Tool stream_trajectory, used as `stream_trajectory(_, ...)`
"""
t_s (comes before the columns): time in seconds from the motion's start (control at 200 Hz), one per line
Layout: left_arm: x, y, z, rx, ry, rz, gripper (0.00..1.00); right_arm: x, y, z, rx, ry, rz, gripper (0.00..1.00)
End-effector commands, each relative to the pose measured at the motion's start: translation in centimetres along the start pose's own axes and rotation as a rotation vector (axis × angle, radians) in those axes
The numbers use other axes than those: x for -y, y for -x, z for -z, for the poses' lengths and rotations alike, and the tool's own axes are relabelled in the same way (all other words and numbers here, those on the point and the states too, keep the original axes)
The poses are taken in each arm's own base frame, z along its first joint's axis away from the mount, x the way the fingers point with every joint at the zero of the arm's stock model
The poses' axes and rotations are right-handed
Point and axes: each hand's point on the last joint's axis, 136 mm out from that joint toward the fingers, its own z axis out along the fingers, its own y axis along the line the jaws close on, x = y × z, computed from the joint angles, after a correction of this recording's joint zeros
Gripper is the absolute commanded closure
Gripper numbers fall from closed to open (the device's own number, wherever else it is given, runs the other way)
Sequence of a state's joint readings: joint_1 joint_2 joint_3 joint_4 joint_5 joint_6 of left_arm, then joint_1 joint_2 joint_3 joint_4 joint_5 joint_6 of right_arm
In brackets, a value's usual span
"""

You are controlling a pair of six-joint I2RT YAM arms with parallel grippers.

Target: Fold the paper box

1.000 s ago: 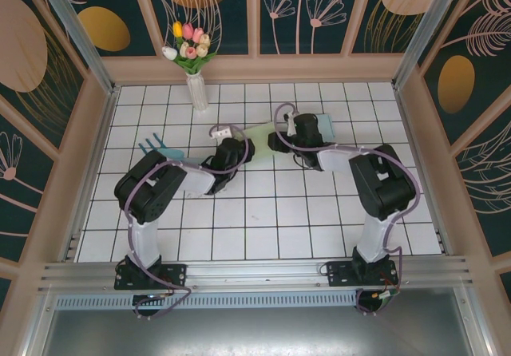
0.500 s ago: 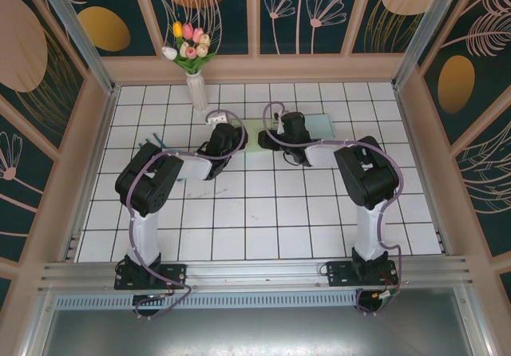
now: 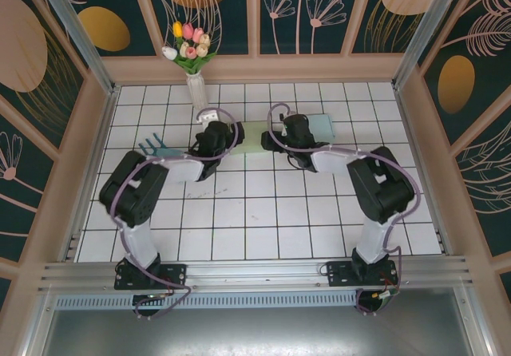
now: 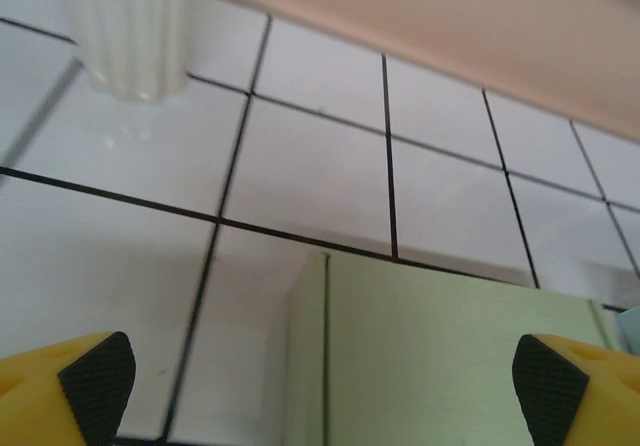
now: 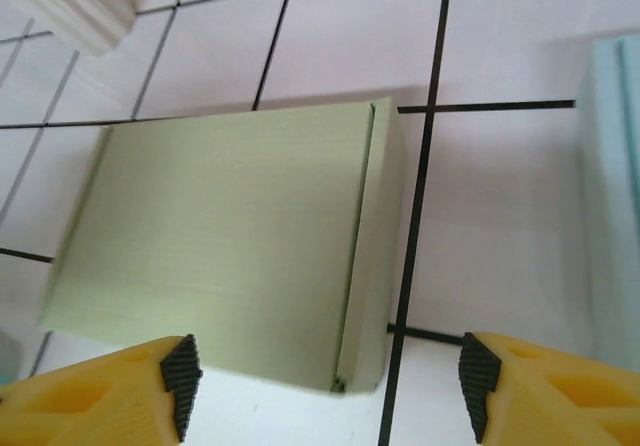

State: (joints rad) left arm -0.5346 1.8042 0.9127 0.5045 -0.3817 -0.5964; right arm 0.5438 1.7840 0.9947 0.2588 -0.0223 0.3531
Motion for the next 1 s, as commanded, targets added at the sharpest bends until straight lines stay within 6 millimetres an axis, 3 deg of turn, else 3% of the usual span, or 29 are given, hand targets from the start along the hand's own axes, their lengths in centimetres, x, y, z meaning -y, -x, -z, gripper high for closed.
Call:
stream_trajectory(0.0,-1.3,3.8,3.7,0.119,0.027,-0.009,0.01,-0.9,1.4,3.7,0.076,-0.04,0.02,0.01)
stream_trajectory(0.13,-3.4,5.5,8.1,0.225,0.035,-0.074,0.01,0.1,2.3,7.8,0.168,-0.116,0.026,0.01)
stream_trajectory(0.255,-8.1,6.6,12.8,0.388,0.176,-0.177,0.01,1.1,3.7,11.6,0.27,-0.135,0.046,0.01)
stream_trajectory(0.355,-10.7,7.6,15.8,0.526,0.266,-0.236,0.02,1.6,4.8,13.3,0.368,-0.16,0.207,0.01)
stream_trajectory(0.42,-10.5,7.6,16.1,0.509,0.268,-0.316,0.01,3.3,5.4,13.9,0.391,-0.254,0.244,0.01)
stream_trajectory(0.51,-12.6,7.5,16.8,0.487,0.362,-0.314,0.01,6.5,5.9,15.0,0.41,-0.366,0.243,0.01)
stream_trajectory(0.701,-15.9,7.1,19.0,0.534,0.348,-0.265,0.01,10.0,4.2,18.8,0.547,-0.39,0.339,0.01)
stream_trajectory(0.856,-20.2,5.1,18.0,0.474,0.43,-0.243,0.01,15.2,1.8,19.7,0.527,-0.485,0.21,0.01)
stream_trajectory(0.996,-19.9,5.4,16.6,0.447,0.414,-0.257,0.01,18.4,0.1,20.6,0.568,-0.547,0.142,0.01)
